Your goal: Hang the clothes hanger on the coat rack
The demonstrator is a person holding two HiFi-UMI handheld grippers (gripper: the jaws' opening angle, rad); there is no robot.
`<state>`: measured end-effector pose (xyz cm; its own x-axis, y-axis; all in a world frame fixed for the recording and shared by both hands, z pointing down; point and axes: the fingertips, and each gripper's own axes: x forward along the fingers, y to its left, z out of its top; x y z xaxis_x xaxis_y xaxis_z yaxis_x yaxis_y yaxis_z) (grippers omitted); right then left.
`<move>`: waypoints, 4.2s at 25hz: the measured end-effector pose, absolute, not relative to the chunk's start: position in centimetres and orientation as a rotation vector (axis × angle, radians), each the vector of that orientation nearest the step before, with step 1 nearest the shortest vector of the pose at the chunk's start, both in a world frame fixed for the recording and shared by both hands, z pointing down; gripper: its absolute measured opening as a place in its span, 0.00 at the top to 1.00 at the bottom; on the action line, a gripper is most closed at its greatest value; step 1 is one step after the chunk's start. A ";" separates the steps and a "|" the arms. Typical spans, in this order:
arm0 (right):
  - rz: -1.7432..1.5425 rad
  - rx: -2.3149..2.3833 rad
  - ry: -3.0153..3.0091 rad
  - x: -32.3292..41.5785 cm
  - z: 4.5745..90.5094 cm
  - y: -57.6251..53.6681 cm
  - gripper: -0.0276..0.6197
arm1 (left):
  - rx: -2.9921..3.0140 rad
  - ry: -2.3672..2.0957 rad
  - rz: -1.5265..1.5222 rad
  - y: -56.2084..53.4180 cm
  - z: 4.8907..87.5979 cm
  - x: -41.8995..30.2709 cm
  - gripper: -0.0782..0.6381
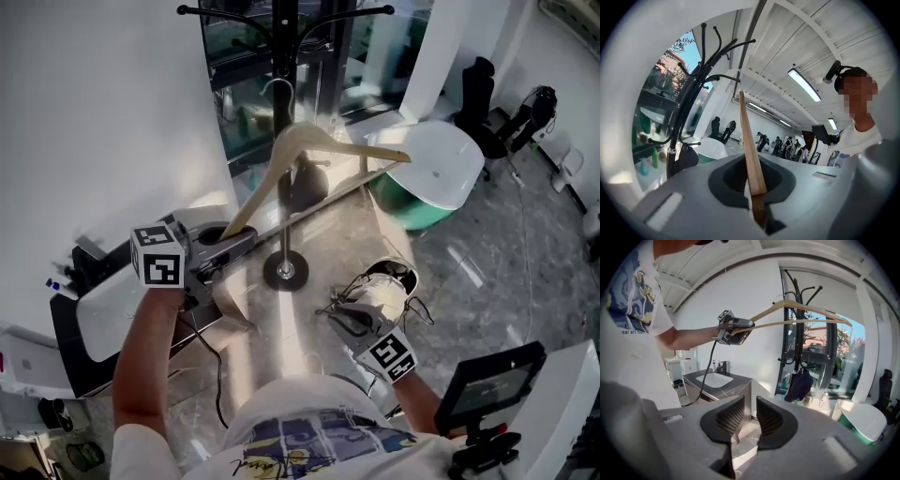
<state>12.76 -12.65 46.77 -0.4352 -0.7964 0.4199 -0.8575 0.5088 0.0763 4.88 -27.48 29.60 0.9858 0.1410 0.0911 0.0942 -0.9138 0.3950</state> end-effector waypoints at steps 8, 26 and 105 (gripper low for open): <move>0.200 1.414 -2.321 19.3 47.0 -14.3 0.84 | 2.773 0.130 0.164 -34.4 28.2 9.3 0.88; 0.222 1.469 -2.294 27.8 48.2 -16.2 0.84 | 2.762 -0.017 0.160 -42.4 34.3 11.5 0.88; -0.001 1.295 -2.467 -4.8 41.7 -4.6 0.95 | 2.920 -0.400 0.335 -7.3 40.9 -12.4 0.89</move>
